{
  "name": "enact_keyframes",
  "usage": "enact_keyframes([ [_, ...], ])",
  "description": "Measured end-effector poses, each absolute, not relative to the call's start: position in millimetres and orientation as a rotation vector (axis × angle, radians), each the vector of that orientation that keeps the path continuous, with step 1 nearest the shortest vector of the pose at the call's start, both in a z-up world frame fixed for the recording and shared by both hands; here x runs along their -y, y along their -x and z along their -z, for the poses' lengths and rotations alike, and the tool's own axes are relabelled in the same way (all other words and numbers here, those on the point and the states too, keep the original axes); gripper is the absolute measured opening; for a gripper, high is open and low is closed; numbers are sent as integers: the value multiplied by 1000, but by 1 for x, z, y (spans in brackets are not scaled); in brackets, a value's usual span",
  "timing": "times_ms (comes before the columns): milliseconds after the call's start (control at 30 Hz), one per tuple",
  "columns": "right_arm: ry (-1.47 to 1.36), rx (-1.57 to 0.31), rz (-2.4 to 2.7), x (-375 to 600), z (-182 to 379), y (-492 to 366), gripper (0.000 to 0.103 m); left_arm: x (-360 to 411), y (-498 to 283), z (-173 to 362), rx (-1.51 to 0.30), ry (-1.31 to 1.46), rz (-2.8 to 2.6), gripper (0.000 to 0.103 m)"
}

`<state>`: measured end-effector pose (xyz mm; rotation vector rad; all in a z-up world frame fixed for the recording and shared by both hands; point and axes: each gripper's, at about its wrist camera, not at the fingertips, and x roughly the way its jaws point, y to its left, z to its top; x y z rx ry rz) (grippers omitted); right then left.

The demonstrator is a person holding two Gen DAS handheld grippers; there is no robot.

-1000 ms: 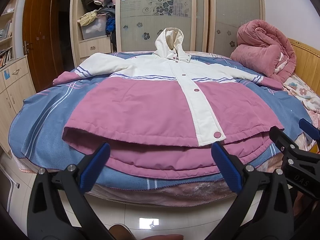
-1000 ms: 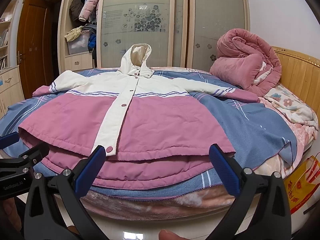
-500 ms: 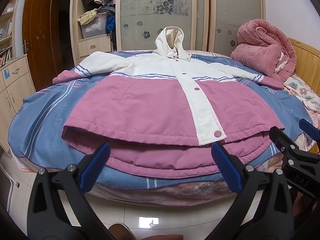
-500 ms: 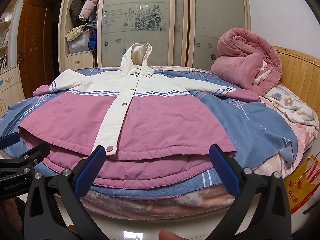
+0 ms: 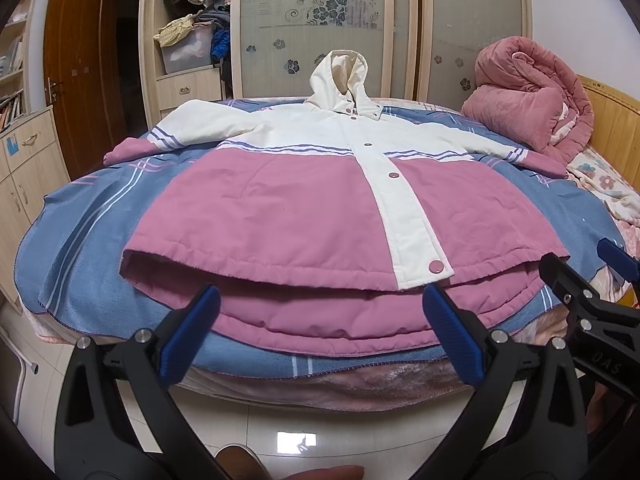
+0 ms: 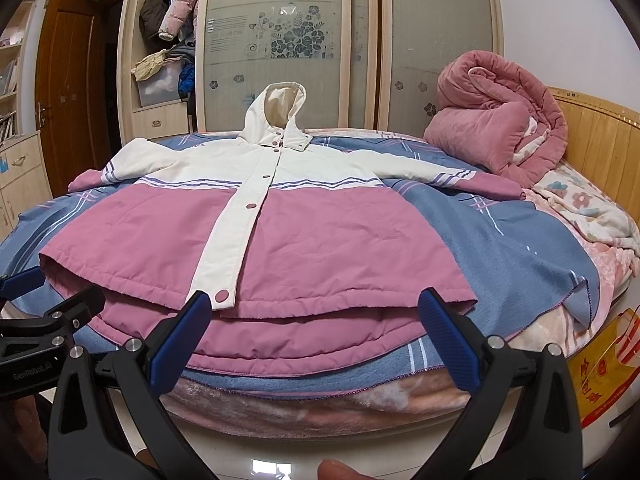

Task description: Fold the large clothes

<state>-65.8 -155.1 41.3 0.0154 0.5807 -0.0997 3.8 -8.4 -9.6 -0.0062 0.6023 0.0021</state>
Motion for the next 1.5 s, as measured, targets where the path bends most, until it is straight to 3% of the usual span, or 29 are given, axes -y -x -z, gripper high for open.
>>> enact_keyframes([
  [700,-66,-634,19,165,-35,56,102,-6,-16,21,-686,74,2,101],
  [1033,-130,-604,42,185,-37,54,102,-2,-3,16,-502,122,34,101],
  [1100,-161,-586,49,195,-38,55,102,2,-10,14,-550,118,57,101],
  [1200,-228,-583,50,214,-36,54,102,12,-26,1,-591,40,69,101],
  [1500,-394,-542,56,256,-32,54,102,48,-117,-69,-466,-73,88,101],
])
